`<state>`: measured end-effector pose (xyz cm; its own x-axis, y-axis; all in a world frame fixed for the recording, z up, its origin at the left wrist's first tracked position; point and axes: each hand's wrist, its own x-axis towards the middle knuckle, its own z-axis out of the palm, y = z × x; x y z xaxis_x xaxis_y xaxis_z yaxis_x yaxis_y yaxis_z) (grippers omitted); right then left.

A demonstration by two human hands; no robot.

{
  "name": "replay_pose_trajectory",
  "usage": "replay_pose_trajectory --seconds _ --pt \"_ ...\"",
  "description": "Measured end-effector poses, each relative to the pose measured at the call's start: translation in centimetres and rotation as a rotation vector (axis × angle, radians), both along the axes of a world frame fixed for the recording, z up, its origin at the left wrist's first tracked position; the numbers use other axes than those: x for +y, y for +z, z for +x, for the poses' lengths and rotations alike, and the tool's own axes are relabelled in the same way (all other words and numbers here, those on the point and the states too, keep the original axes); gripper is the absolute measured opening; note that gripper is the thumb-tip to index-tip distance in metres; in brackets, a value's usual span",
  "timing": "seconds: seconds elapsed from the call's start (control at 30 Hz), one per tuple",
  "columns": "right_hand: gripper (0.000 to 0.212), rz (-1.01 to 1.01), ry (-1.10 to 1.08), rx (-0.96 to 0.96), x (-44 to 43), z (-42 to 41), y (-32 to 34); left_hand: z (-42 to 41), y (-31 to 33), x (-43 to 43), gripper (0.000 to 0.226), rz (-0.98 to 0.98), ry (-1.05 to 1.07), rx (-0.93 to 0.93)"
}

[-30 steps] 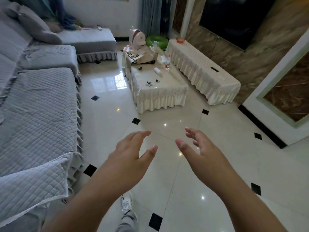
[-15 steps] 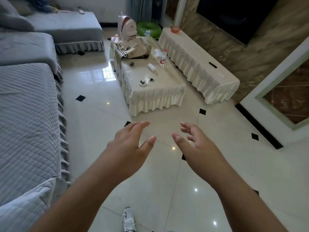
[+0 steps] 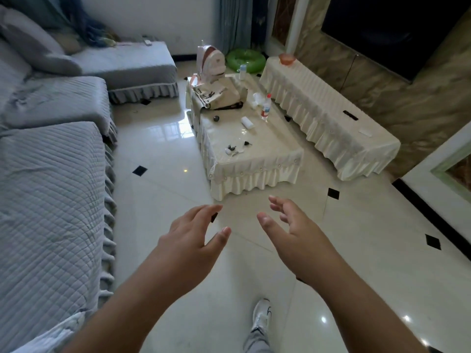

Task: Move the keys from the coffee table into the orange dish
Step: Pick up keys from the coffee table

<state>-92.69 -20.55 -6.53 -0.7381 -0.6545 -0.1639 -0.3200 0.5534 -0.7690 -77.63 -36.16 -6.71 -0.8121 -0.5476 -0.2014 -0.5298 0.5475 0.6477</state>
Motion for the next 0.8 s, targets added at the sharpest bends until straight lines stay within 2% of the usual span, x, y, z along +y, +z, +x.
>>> replay_pose_trajectory --seconds 0.2,0.43,0.8 --pt "0.06 -0.012 0.113 -0.017 -3.8 -9.8 0.2 -8.4 1.5 -1.8 0.058 -0.125 0.101 -0.083" --pt "0.057 -0.031 0.177 0.017 -5.3 -20.3 0.4 -17.5 2.0 -2.4 0.056 -0.086 0.178 -0.009" --pt "0.055 0.03 0.19 -0.011 -7.8 -30.2 -0.7 -27.2 0.2 -4.7 0.053 -0.036 0.207 -0.005"
